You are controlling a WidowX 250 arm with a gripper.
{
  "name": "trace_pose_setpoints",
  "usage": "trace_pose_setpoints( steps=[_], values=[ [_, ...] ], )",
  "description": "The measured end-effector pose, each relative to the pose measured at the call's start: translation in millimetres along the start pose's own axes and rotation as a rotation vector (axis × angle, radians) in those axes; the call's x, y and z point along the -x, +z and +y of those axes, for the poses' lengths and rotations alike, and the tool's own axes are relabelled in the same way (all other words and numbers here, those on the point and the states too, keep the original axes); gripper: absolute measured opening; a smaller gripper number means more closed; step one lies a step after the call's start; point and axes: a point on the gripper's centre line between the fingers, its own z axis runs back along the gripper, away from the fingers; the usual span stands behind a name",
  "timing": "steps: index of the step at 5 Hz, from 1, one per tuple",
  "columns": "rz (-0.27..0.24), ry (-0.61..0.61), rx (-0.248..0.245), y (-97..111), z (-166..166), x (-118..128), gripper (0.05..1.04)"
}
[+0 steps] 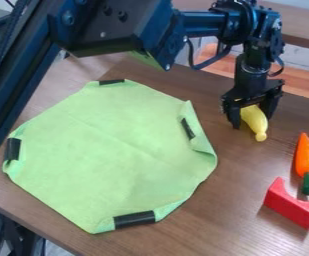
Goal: Take the yellow banana from the bottom left of the cloth and place it outside the cloth
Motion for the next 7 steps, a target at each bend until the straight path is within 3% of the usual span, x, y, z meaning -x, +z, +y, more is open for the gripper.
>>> trace_pose_setpoints(
  steps=[1, 2, 3, 4, 5, 6, 7],
  values=[
    [0.005, 0.008, 0.010, 0, -1, 0, 0.999],
    [-0.032, 0.051, 0.081, 23, 5, -5, 0.999],
    [-0.112, 0.119, 0.211, 78, 28, -22, 0.999],
    [-0.164, 0.176, 0.297, 136, 79, -25, 0.999],
    [-0.147, 0.153, 0.038, 148, 136, -28, 0.999],
    [-0.029, 0.138, -0.210, 138, 207, -26, 0.999],
    [0.061, 0.118, -0.256, 155, 260, -21, 0.999]
  ],
)
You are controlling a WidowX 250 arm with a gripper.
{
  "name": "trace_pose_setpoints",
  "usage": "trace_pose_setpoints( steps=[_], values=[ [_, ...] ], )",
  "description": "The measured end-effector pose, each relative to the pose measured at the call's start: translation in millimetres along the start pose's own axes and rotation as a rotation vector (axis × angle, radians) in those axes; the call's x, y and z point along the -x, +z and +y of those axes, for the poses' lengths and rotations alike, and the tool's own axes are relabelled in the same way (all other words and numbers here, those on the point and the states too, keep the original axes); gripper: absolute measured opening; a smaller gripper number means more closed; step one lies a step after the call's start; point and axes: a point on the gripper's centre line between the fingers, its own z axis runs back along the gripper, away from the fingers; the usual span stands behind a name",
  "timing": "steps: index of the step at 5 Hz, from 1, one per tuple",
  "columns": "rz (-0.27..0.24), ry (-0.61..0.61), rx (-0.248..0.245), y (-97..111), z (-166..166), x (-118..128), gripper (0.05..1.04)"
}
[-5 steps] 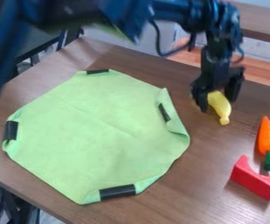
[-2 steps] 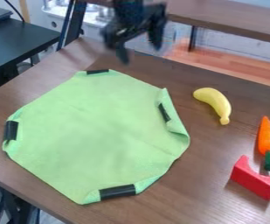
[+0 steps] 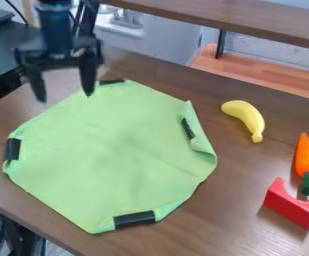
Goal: Take the yellow banana from the bottom left of the cloth and place it outside the cloth
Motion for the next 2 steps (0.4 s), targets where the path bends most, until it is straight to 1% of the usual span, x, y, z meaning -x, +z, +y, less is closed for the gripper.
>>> trace_pose_setpoints(
  steps=[2],
  values=[
    [-0.007, -0.008, 0.009, 3.2, 0.2, -0.1, 0.999]
  ],
)
